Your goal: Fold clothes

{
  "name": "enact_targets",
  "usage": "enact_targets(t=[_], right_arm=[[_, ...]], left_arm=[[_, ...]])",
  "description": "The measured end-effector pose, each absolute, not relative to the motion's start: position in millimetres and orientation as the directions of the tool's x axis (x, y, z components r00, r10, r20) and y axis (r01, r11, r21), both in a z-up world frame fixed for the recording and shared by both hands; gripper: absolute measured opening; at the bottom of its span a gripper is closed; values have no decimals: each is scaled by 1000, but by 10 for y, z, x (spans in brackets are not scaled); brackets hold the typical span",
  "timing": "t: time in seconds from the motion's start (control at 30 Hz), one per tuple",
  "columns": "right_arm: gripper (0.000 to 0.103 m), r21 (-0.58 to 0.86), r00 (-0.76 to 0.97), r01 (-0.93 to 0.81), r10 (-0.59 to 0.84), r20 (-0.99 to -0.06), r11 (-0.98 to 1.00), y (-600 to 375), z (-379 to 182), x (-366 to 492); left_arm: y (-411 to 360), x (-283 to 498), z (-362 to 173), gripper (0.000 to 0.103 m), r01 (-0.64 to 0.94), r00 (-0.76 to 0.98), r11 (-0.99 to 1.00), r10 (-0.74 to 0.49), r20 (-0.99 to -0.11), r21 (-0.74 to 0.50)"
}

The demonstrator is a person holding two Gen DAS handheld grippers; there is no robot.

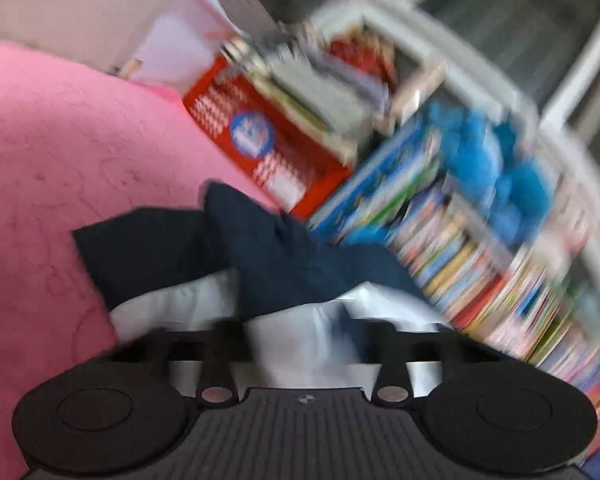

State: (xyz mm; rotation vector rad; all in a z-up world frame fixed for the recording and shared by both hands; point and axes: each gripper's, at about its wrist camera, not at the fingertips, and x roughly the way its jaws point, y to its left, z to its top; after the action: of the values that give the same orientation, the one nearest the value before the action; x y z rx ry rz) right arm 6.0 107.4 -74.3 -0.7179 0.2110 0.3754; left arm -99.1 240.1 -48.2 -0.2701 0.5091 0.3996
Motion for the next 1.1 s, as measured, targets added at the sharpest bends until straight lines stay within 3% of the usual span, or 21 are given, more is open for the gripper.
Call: enact_targets(t=[0.07,0.17,0.3,0.43,0.53,0.6,0.63,0.7,0.73,0.77,0.8,0.87,0.97,1.1], right_arm=[[8,-533,905,-419,293,-308,735,1061,-593,85],[7,-532,897,-439,387,-212,725,1106,-382,-139],[7,-548,842,-525,493,-220,652,1165,-389,-404],[7,-537,820,-568,485,-303,624,1203,-612,-368],[8,-583,853,-514,448,-267,630,1202,-656,-390],[16,-631,881,-458,416,-226,626,1202,-678,-420],[31,-650,892,-433,400,-210,624,1200,-704,-426],[46,-679,906,-404,368,-208,612,1222,-774,-374],[44,-679,907,-407,357,-222,611,1243,-804,-304],[35,-667,906,-416,348,-242,618,1257,-822,-209],[9,-652,905,-420,339,-255,631,1257,-822,-144],[6,-610,910,-409,347,-226,678,1230,-715,-78],[5,-688,912,-340,403,-75,642,1246,-576,-245],[6,-795,855,-429,477,-203,429,1286,-909,-376]], left_arm=[[2398,-993,-484,103,-431,799,890,301,-520,-147],[2387,-988,-480,103,-434,796,890,306,-522,-142],[2378,-987,-485,103,-432,796,892,307,-521,-135],[2381,-994,-490,103,-425,798,895,303,-520,-131],[2402,-1015,-489,103,-422,804,895,295,-516,-146],[2443,-1043,-477,103,-422,814,887,277,-511,-190],[2473,-1059,-472,103,-419,820,882,266,-507,-214],[2516,-1084,-466,103,-413,829,875,247,-501,-252],[2523,-1091,-466,103,-412,832,873,243,-499,-260],[2524,-1094,-469,103,-410,833,874,242,-498,-261],[2520,-1094,-472,103,-408,832,876,242,-499,-256],[2514,-1100,-474,103,-406,833,878,240,-498,-255],[2577,-1129,-448,103,-405,840,861,217,-498,-308],[2781,-1148,-355,103,-336,884,809,93,-459,-483]])
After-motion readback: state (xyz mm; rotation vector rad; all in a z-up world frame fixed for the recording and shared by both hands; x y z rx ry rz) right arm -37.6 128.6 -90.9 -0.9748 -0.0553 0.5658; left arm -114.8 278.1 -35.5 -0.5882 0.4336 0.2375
